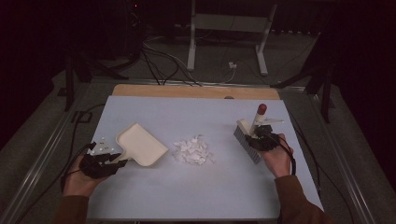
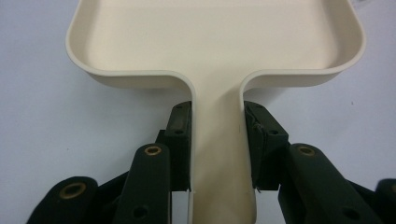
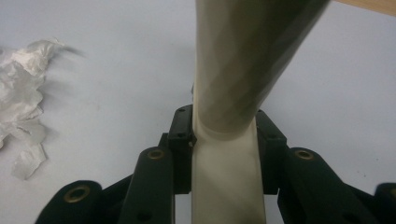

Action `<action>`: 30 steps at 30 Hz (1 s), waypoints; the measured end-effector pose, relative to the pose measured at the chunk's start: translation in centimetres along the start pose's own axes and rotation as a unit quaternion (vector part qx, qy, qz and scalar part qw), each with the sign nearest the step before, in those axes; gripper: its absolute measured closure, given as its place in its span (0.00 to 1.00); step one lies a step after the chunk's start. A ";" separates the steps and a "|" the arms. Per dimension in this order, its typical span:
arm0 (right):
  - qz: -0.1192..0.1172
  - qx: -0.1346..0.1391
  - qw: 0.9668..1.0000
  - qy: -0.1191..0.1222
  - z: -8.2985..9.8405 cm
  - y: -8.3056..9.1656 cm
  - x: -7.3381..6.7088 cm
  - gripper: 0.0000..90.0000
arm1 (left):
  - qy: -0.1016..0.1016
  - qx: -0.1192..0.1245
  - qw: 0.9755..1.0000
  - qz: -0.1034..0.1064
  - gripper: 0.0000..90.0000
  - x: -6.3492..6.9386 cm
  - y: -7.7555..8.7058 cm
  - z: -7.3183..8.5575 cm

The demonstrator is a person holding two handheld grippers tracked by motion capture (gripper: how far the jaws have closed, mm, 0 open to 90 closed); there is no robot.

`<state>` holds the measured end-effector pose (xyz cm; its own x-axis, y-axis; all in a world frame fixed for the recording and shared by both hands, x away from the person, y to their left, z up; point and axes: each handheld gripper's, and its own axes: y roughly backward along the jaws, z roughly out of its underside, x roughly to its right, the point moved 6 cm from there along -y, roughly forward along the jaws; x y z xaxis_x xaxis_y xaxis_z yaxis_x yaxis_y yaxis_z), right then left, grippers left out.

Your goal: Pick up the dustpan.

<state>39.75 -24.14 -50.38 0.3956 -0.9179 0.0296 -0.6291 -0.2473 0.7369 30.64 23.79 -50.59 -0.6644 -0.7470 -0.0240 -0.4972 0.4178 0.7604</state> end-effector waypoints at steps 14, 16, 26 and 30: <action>0.000 0.000 1.000 -0.001 0.0 0.0 0.0 0.74 | -0.015 -0.006 1.000 0.012 0.74 0.6 -0.6 -0.3; 0.000 0.000 1.000 0.000 0.0 0.0 0.0 0.74 | -0.018 -0.007 1.000 0.014 0.74 0.7 -0.6 -0.4; 0.001 -0.001 1.000 -0.002 -0.1 -0.1 0.0 0.74 | -0.033 -0.016 0.999 0.021 0.74 1.1 -0.9 -0.5; 0.001 -0.001 1.000 -0.003 -0.1 -0.1 0.0 0.74 | -0.040 -0.022 0.999 0.024 0.74 1.4 -1.2 -0.6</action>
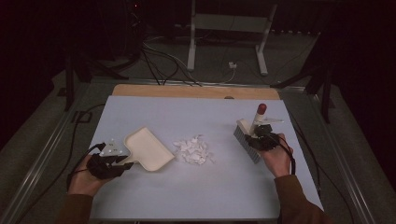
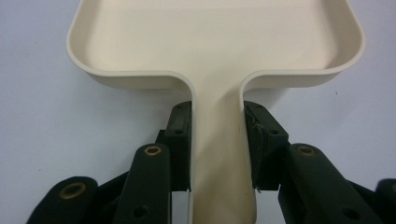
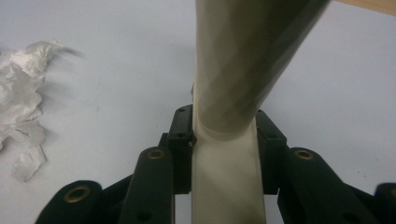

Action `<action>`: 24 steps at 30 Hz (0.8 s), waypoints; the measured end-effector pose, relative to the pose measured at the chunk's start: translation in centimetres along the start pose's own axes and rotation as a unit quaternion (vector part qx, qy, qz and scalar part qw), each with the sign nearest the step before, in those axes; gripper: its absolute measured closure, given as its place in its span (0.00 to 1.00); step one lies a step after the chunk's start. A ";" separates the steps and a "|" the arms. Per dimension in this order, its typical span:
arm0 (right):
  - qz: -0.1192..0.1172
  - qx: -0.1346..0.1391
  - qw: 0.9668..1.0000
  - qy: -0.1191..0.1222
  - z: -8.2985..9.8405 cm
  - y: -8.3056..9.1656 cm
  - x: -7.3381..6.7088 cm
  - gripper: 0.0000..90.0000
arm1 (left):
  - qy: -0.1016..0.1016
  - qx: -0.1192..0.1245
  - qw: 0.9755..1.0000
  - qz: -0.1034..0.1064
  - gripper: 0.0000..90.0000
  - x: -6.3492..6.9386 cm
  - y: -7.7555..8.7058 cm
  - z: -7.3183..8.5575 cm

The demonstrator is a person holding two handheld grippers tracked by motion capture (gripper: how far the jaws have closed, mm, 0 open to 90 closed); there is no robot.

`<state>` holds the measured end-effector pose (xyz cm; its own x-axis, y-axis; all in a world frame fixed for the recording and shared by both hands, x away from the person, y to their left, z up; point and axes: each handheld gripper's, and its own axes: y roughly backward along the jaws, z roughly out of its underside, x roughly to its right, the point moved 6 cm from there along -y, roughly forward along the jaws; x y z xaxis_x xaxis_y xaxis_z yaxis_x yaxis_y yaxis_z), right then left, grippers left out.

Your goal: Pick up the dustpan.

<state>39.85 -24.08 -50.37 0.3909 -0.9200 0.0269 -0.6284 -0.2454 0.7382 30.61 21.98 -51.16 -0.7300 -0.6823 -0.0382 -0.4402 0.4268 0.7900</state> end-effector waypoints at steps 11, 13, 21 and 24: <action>0.000 -0.001 1.000 -0.001 0.0 0.0 0.0 0.74 | -0.020 -0.010 1.000 0.014 0.74 0.7 -0.4 -0.5; 0.001 0.000 1.000 -0.001 0.0 0.0 0.0 0.74 | -0.023 -0.009 1.000 0.018 0.74 0.8 -0.5 -0.5; 0.000 -0.001 1.000 -0.002 0.0 0.0 0.0 0.74 | -0.034 -0.010 0.999 0.028 0.74 1.1 -0.4 -0.5; 0.000 -0.001 1.000 -0.002 0.0 0.0 0.1 0.74 | -0.036 -0.010 0.999 0.031 0.74 1.3 -0.4 -0.5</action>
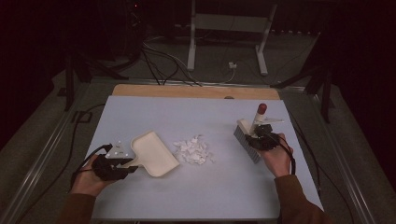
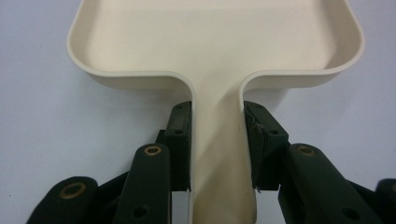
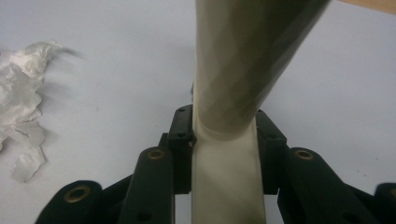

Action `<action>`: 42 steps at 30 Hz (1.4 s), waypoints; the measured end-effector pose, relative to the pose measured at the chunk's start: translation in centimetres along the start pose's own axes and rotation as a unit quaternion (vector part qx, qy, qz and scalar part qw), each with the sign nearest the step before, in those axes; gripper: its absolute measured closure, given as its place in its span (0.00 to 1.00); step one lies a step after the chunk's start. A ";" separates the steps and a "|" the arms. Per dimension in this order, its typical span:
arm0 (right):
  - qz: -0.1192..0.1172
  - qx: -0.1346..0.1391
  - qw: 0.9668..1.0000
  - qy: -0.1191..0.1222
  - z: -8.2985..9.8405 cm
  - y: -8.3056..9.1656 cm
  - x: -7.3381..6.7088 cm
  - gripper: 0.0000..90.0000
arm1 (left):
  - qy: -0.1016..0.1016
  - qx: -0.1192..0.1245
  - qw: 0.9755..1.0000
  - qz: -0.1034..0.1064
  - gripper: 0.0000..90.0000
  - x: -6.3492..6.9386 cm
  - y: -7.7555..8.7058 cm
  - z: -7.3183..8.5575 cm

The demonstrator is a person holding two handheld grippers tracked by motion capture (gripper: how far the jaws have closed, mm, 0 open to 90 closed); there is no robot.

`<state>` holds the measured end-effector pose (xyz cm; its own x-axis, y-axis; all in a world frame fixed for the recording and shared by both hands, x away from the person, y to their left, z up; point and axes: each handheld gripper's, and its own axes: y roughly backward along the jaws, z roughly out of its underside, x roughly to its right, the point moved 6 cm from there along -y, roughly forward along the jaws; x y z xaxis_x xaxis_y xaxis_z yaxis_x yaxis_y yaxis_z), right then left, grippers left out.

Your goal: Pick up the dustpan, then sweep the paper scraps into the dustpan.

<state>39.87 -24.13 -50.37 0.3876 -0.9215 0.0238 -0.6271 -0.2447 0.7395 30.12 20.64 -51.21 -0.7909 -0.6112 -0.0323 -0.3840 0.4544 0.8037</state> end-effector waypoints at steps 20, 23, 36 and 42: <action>0.002 0.001 1.000 -0.001 0.0 -0.1 0.0 0.74 | -0.020 -0.012 1.000 0.010 0.74 0.6 -0.5 0.1; 0.002 0.000 1.000 -0.001 -0.1 -0.1 0.0 0.74 | -0.022 -0.014 1.000 0.013 0.74 0.7 -0.7 0.0; 0.001 0.000 1.000 -0.003 0.0 0.0 0.0 0.74 | -0.034 -0.037 0.999 0.015 0.74 1.0 -1.0 0.0; 0.001 0.000 1.000 -0.003 0.0 0.0 0.0 0.74 | -0.032 -0.042 0.998 0.016 0.74 0.9 -1.2 0.0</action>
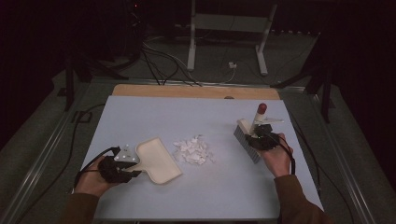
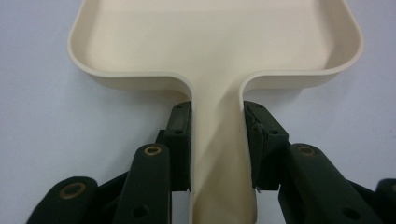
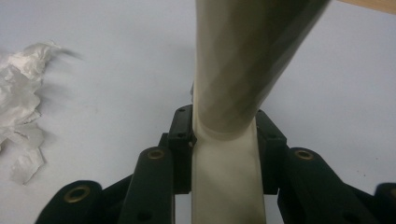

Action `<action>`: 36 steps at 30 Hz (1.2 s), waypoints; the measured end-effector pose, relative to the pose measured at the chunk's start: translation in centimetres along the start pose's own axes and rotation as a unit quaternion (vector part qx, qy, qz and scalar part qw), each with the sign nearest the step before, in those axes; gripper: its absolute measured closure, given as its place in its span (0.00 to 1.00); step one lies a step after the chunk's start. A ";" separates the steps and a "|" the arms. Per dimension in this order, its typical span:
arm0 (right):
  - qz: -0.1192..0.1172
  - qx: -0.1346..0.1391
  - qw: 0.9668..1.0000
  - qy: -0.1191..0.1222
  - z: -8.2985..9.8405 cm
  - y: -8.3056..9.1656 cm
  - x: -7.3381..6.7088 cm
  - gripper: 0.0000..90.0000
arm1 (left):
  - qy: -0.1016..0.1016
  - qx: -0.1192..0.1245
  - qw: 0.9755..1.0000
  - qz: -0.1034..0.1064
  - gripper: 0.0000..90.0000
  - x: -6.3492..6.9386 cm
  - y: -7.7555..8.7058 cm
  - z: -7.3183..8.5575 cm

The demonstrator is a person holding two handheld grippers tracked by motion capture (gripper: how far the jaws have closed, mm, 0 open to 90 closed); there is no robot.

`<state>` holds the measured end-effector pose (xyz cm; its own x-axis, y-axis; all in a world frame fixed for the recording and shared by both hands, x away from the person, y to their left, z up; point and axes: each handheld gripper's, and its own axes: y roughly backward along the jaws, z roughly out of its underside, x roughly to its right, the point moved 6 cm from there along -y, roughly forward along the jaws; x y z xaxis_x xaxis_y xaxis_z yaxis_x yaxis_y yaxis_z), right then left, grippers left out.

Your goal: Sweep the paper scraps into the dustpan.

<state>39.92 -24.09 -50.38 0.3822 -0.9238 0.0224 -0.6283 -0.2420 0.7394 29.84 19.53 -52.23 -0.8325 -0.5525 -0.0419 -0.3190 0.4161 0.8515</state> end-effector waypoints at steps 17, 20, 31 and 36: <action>0.007 0.001 1.000 -0.006 0.0 0.0 -0.1 0.74 | -0.005 -0.010 1.000 0.009 0.74 0.1 -0.5 -0.3; 0.016 0.004 1.000 -0.005 -0.2 0.0 -0.4 0.74 | -0.004 -0.010 1.000 0.010 0.74 0.1 -0.5 -0.4; -0.001 0.022 1.000 0.014 -2.6 0.1 -4.1 0.74 | -0.003 -0.011 1.000 0.014 0.74 0.1 -0.7 -0.5; -0.009 0.021 1.000 0.012 -3.3 -0.3 -5.3 0.74 | -0.003 -0.010 1.000 0.015 0.74 0.1 -0.9 -0.7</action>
<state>40.32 -18.18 -48.51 0.4095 -0.9119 0.0268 -0.6490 -0.2705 0.7110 30.30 18.60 -52.62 -0.8450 -0.5345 -0.0189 -0.2842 0.4188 0.8625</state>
